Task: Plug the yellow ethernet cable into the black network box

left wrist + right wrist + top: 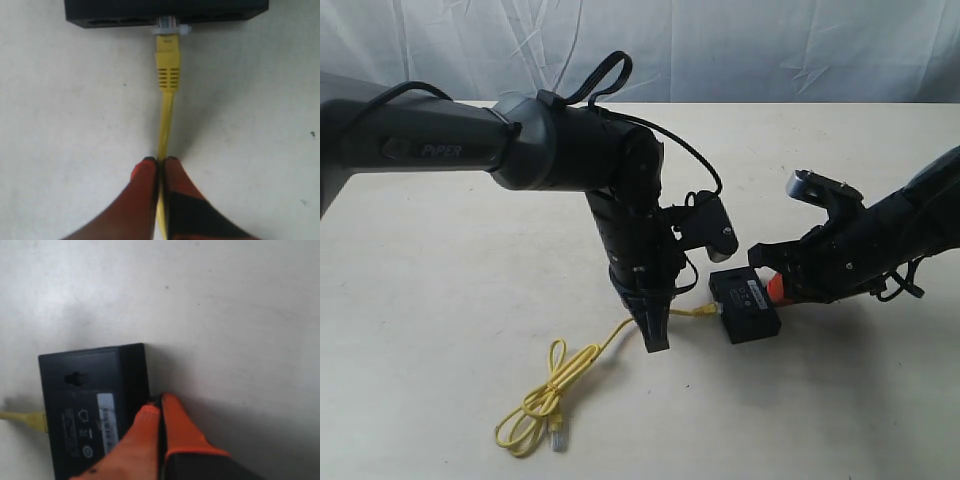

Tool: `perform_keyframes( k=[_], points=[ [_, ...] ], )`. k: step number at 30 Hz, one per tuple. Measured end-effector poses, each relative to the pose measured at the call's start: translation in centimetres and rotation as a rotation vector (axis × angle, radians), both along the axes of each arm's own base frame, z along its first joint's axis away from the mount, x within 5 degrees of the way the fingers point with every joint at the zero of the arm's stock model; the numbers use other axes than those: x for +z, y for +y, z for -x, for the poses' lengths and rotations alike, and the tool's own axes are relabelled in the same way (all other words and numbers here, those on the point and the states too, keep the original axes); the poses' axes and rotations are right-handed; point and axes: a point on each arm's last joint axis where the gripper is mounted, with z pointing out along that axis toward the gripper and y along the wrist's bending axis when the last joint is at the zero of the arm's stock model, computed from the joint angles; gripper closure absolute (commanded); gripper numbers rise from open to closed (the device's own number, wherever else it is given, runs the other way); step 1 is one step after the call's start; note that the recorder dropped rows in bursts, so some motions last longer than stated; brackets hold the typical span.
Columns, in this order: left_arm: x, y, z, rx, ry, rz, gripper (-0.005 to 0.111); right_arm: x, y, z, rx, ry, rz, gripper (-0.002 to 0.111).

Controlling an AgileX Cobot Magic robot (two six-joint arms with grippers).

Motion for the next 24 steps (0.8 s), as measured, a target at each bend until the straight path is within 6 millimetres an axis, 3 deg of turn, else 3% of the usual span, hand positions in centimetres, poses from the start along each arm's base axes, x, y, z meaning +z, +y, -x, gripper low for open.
perform_keyframes(
  k=[8, 17, 24],
  points=[
    [0.0, 0.0, -0.1, -0.004, -0.014, 0.000, 0.107, 1.4, 0.0, 0.0, -0.002, -0.053, 0.007, 0.109],
    [0.0, -0.2, -0.3, 0.002, -0.030, 0.018, 0.107, 3.7, -1.3, -0.2, -0.071, -0.110, 0.008, 0.109],
    [0.0, -0.2, -0.3, 0.002, -0.031, 0.019, 0.105, 4.1, -1.3, -0.2, -0.072, -0.120, 0.007, 0.109]
  ],
)
